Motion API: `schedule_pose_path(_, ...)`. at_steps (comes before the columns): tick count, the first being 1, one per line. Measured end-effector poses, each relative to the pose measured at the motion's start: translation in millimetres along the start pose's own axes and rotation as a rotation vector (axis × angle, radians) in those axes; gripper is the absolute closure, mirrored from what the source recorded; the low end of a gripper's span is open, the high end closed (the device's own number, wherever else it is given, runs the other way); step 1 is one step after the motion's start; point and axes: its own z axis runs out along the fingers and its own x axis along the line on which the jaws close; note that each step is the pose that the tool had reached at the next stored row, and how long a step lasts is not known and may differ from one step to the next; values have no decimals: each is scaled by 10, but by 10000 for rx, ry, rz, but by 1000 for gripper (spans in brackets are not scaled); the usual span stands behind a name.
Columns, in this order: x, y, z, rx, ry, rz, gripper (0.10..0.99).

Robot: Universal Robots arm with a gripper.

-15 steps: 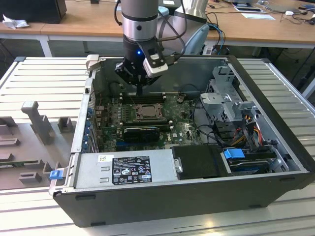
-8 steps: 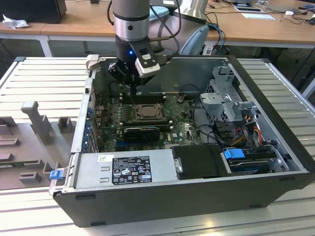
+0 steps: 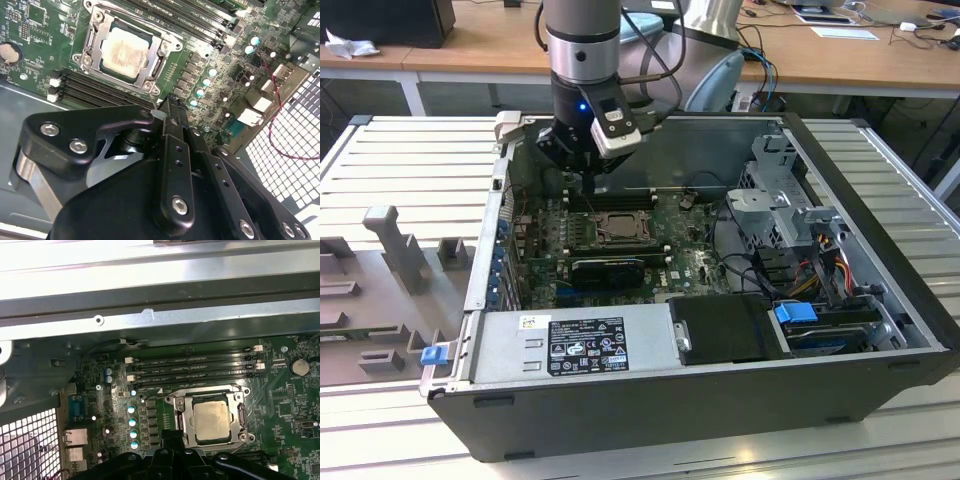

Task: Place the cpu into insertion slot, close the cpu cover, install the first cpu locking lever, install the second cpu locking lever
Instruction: 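Install the first cpu locking lever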

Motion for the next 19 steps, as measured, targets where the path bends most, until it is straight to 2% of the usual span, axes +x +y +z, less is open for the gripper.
schedule_pose_path(2, 21, -3, -1, 2, 1, 0, 980)
schedule_pose_path(9, 187, -11, 4, -2, -2, -2, 980)
schedule_pose_path(12, 227, 20, 87, -4, -8, -247, 980)
schedule_pose_path(14, 243, 29, 109, -4, -7, -348, 980)
schedule_pose_path(15, 256, 44, 117, -5, -5, -373, 980)
schedule_pose_path(19, 327, 231, 171, -5, -4, -389, 980)
